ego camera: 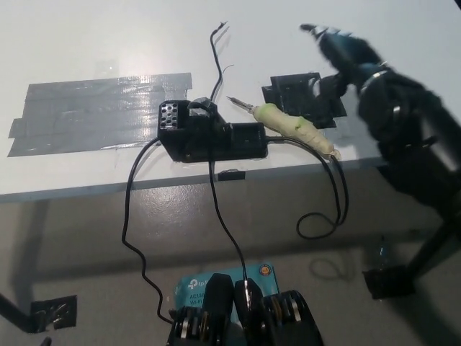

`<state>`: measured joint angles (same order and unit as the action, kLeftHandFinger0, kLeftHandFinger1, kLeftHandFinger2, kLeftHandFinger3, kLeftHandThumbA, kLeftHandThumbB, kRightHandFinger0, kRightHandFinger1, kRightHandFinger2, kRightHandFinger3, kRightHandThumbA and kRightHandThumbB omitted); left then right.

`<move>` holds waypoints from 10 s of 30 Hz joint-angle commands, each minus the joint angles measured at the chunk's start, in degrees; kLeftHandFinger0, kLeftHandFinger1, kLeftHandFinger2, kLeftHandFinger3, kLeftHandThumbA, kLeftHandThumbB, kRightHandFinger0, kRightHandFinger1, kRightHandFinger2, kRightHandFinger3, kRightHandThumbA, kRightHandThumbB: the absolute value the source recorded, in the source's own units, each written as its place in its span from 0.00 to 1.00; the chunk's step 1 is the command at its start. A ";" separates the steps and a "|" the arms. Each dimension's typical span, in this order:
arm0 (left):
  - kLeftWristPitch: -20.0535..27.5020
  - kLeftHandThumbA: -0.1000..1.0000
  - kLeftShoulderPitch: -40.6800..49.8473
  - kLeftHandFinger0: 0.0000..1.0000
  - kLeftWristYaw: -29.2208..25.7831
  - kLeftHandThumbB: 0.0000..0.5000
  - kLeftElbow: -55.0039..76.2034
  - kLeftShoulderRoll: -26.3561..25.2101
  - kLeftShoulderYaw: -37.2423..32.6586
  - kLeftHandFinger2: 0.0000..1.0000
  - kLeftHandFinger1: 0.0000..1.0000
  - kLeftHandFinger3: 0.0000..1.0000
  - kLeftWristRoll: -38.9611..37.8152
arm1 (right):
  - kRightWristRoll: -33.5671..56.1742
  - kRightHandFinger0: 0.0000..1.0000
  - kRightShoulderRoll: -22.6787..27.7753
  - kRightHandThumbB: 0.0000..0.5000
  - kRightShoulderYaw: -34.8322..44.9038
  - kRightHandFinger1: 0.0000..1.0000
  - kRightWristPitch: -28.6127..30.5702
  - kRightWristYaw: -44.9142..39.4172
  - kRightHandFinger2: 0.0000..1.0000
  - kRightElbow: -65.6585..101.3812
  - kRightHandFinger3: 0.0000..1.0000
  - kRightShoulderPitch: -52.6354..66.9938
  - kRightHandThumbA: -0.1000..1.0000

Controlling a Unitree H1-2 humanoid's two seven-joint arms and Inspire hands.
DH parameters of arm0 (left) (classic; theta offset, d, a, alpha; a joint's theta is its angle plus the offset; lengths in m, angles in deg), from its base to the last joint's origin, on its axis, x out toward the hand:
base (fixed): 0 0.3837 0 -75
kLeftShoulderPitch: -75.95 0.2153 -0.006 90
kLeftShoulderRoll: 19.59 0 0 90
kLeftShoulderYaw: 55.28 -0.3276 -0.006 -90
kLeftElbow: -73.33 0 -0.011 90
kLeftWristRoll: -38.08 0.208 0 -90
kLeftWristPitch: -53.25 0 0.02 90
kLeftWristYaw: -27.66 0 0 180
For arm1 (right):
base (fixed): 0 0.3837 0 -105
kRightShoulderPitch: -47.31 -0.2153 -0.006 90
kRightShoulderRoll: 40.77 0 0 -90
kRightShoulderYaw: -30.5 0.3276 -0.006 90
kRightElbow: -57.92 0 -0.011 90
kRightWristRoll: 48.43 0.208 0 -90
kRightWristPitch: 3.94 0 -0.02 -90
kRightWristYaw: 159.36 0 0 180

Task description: The robot uses its right hand to grab and lift the soldering gun kept on the middle of the table and puts it in its base

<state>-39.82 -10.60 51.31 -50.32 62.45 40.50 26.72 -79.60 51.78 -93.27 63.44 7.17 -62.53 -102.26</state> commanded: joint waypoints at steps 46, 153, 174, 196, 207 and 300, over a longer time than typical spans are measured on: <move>5.84 1.00 -0.21 0.00 -1.34 1.00 1.41 0.15 -3.28 0.37 0.13 0.71 5.63 | -8.76 0.98 -3.53 0.45 3.16 1.00 -3.55 1.38 0.91 -5.57 0.96 3.31 0.90; 4.72 1.00 -0.63 0.00 -0.74 1.00 3.93 3.34 -4.82 0.31 0.04 0.59 6.69 | -13.22 0.00 -5.96 0.00 1.28 0.10 1.80 -5.88 0.33 -12.29 0.70 1.56 0.00; 5.79 1.00 -0.38 0.00 -1.99 1.00 2.94 2.65 -6.47 0.30 0.00 0.55 9.24 | -16.92 0.00 -4.56 0.00 0.50 0.28 -2.27 -1.26 0.65 -10.09 0.63 0.47 0.00; 5.97 1.00 0.53 0.00 -2.78 1.00 2.83 1.38 -5.79 0.31 0.01 0.60 9.54 | -20.00 0.00 1.53 0.00 1.22 0.06 4.26 1.42 0.46 1.66 0.18 -5.95 0.00; 7.16 1.00 0.06 0.00 -3.65 1.00 0.68 1.18 -5.81 0.28 0.00 0.56 10.82 | -17.40 0.00 1.22 0.00 5.91 0.00 7.48 1.22 0.38 3.21 0.16 -7.28 0.00; 7.80 1.00 -0.72 0.00 -2.21 1.00 2.12 0.74 -6.19 0.32 0.00 0.61 11.94 | -19.81 0.00 7.00 0.38 10.45 0.00 38.01 10.82 0.30 4.80 0.11 4.59 0.00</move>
<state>-33.42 -11.24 49.11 -48.75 64.08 34.61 38.85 -99.01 57.29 -83.46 102.24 17.20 -58.16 -95.67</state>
